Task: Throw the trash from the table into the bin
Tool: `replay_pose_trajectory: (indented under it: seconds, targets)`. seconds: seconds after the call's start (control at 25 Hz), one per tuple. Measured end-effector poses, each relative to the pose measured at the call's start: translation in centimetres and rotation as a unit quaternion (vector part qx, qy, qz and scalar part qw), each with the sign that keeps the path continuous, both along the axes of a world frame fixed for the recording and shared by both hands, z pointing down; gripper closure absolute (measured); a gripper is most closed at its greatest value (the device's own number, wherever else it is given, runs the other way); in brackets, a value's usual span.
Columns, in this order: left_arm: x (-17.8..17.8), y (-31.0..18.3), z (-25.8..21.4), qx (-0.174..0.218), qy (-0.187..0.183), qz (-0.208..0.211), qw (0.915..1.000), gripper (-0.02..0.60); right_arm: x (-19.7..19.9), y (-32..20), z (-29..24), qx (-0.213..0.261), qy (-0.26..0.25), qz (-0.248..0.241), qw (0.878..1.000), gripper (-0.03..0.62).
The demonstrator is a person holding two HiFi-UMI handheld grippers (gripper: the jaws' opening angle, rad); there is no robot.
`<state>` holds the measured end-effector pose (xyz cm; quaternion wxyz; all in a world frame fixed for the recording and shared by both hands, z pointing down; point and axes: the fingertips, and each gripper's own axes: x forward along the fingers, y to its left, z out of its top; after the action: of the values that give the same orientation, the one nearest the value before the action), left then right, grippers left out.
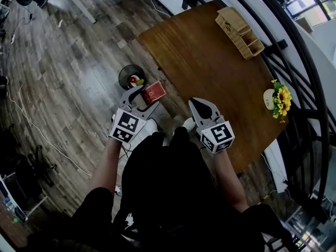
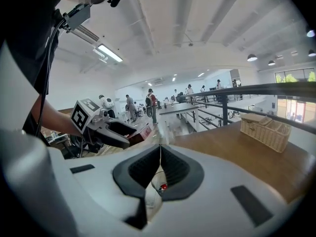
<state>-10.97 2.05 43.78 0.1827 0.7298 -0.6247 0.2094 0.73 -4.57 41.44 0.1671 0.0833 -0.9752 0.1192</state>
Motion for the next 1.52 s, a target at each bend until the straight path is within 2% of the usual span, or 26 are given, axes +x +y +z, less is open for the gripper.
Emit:
replay_pose_trajectory:
  seconds: [0.4, 0.84, 1.2, 1.52]
  targets:
    - [-9.4, 10.6, 1.0, 0.007, 0.008, -0.095, 0.9954, 0.284, -9.7, 7.8, -0.2, 0.013, 0.011, -0.083, 0.996, 0.580]
    - [-15.8, 17.4, 4.0, 0.001, 0.030, -0.199, 0.9795, 0.285, -17.3, 12.1, 1.4, 0.007, 0.040, -0.178, 0.983, 0.580]
    - [-18.9, 17.9, 9.0, -0.030, 0.048, -0.272, 0.9605, 0.285, -23.5, 12.0, 5.1, -0.015, 0.058, -0.247, 0.967, 0.580]
    - [-22.2, 13.1, 21.2, -0.085, 0.072, -0.294, 0.9492, 0.284, -27.8, 9.2, 14.8, -0.023, 0.094, -0.265, 0.959, 0.580]
